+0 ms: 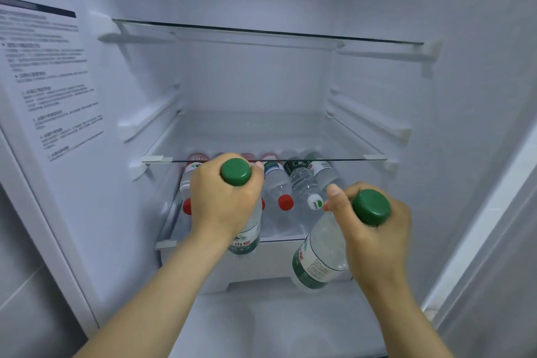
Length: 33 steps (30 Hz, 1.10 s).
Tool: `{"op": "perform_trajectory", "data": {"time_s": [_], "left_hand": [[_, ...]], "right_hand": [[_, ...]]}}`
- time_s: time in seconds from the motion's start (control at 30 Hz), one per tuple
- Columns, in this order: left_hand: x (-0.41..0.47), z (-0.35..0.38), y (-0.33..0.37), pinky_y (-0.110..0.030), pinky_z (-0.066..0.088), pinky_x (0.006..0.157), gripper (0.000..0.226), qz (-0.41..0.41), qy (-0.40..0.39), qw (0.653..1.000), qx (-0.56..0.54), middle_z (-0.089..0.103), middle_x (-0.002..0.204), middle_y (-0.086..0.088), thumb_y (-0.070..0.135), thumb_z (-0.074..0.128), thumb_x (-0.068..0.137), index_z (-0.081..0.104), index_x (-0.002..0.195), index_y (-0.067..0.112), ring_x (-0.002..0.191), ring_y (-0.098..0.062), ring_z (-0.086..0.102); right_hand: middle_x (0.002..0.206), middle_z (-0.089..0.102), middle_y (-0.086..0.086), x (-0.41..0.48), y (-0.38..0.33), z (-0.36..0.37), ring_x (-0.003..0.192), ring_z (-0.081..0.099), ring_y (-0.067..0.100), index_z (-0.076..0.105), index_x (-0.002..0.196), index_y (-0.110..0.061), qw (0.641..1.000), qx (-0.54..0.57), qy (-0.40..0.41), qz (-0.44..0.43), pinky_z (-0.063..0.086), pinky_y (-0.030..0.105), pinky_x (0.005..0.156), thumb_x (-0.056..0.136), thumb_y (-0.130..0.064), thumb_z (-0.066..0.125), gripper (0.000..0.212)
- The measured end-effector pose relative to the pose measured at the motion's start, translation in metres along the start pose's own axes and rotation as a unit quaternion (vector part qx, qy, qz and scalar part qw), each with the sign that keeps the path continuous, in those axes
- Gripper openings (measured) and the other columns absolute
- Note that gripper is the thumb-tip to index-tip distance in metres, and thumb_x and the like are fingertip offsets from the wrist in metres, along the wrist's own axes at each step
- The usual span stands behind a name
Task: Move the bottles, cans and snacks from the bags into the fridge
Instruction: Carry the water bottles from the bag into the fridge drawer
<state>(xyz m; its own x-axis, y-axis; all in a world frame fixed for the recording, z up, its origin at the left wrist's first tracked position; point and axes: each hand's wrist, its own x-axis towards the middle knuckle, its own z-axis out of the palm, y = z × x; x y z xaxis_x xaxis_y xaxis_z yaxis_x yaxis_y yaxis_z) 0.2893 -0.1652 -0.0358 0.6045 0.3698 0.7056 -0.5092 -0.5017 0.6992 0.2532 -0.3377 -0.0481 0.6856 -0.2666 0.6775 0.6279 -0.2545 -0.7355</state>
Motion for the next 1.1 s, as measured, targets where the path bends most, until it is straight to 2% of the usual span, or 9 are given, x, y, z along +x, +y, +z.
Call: {"op": "perform_trajectory", "data": {"time_s": [0.1, 0.23, 0.3, 0.4, 0.53, 0.63, 0.73, 0.9, 1.1], "left_hand": [[0.002, 0.008, -0.002, -0.032, 0.043, 0.06, 0.035, 0.001, 0.006, 1.0, 0.006, 0.064, 0.057, -0.011, 0.032, 0.062, 0.072, 0.06, 0.058, 0.001, 0.061, -0.026, 0.056], [0.002, 0.011, -0.003, -0.024, 0.041, 0.057, 0.034, 0.008, 0.011, 1.0, 0.006, 0.063, 0.056, -0.006, 0.034, 0.063, 0.073, 0.062, 0.058, 0.004, 0.062, -0.022, 0.055], [-0.001, 0.013, -0.002, -0.029, 0.04, 0.054, 0.035, 0.02, -0.007, 1.0, 0.011, 0.057, 0.052, -0.006, 0.033, 0.063, 0.075, 0.058, 0.056, 0.004, 0.057, -0.023, 0.051], [-0.004, 0.014, -0.001, -0.033, 0.036, 0.05, 0.038, 0.027, -0.013, 0.999, 0.013, 0.047, 0.048, -0.006, 0.031, 0.063, 0.077, 0.051, 0.053, 0.004, 0.052, -0.023, 0.043], [-0.005, 0.013, -0.003, -0.032, 0.035, 0.049, 0.039, 0.029, -0.025, 0.999, 0.008, 0.044, 0.046, -0.004, 0.03, 0.062, 0.078, 0.048, 0.052, 0.005, 0.05, -0.022, 0.041], [-0.003, 0.014, -0.004, -0.035, 0.037, 0.052, 0.038, 0.014, -0.029, 0.999, 0.0, 0.049, 0.048, -0.009, 0.031, 0.062, 0.078, 0.052, 0.054, 0.003, 0.05, -0.023, 0.044], [-0.001, 0.015, -0.004, -0.037, 0.036, 0.05, 0.038, 0.01, -0.03, 1.0, 0.001, 0.047, 0.046, -0.006, 0.031, 0.062, 0.077, 0.05, 0.053, 0.004, 0.049, -0.022, 0.042], [0.001, 0.017, -0.006, -0.039, 0.04, 0.055, 0.037, 0.011, -0.023, 1.0, 0.005, 0.055, 0.051, -0.009, 0.033, 0.062, 0.076, 0.057, 0.056, 0.003, 0.053, -0.025, 0.049], [-0.002, 0.017, -0.005, -0.035, 0.041, 0.058, 0.034, 0.01, -0.016, 1.0, 0.001, 0.062, 0.057, -0.013, 0.03, 0.062, 0.076, 0.061, 0.06, 0.0, 0.058, -0.026, 0.055]], "right_hand": [[0.054, 0.056, 0.014, 0.001, 0.005, 0.0, 0.053, 0.047, 0.022, 0.06, 0.057, 0.001, 1.0, 0.002, 0.001, 0.005, 0.033, 0.011, 0.051, 0.075, -0.044, 0.062, 0.048], [0.056, 0.058, 0.016, 0.004, 0.012, -0.001, 0.055, 0.049, 0.024, 0.059, 0.058, 0.001, 1.0, 0.0, 0.014, 0.004, 0.035, 0.012, 0.051, 0.076, -0.043, 0.062, 0.048], [0.057, 0.058, 0.017, 0.005, 0.014, 0.0, 0.053, 0.048, 0.022, 0.059, 0.059, 0.002, 0.999, 0.003, 0.032, 0.009, 0.035, 0.013, 0.051, 0.077, -0.04, 0.065, 0.046], [0.059, 0.064, 0.003, 0.01, 0.017, -0.001, 0.052, 0.054, 0.006, 0.062, 0.059, -0.005, 0.997, 0.022, 0.075, 0.015, 0.039, 0.01, 0.055, 0.079, -0.031, 0.068, 0.033], [0.056, 0.06, 0.003, 0.018, 0.025, 0.001, 0.055, 0.055, 0.01, 0.063, 0.061, -0.009, 0.991, -0.003, 0.135, -0.015, 0.041, 0.015, 0.057, 0.08, -0.039, 0.064, 0.035], [0.062, 0.064, 0.008, 0.026, 0.034, 0.005, 0.059, 0.058, 0.015, 0.063, 0.064, -0.008, 0.984, 0.0, 0.174, -0.04, 0.044, 0.02, 0.061, 0.083, -0.033, 0.064, 0.031], [0.066, 0.065, 0.008, 0.034, 0.046, 0.008, 0.063, 0.061, 0.019, 0.064, 0.068, -0.001, 0.978, 0.002, 0.198, -0.066, 0.046, 0.025, 0.065, 0.086, -0.027, 0.064, 0.031], [0.069, 0.064, 0.007, 0.04, 0.064, 0.012, 0.067, 0.061, 0.014, 0.063, 0.072, -0.004, 0.97, 0.004, 0.218, -0.104, 0.046, 0.024, 0.068, 0.089, -0.02, 0.062, 0.023], [0.074, 0.064, 0.009, 0.045, 0.071, 0.015, 0.07, 0.061, 0.017, 0.063, 0.075, -0.005, 0.964, 0.037, 0.237, -0.115, 0.046, 0.025, 0.072, 0.089, -0.019, 0.061, 0.019]]}}
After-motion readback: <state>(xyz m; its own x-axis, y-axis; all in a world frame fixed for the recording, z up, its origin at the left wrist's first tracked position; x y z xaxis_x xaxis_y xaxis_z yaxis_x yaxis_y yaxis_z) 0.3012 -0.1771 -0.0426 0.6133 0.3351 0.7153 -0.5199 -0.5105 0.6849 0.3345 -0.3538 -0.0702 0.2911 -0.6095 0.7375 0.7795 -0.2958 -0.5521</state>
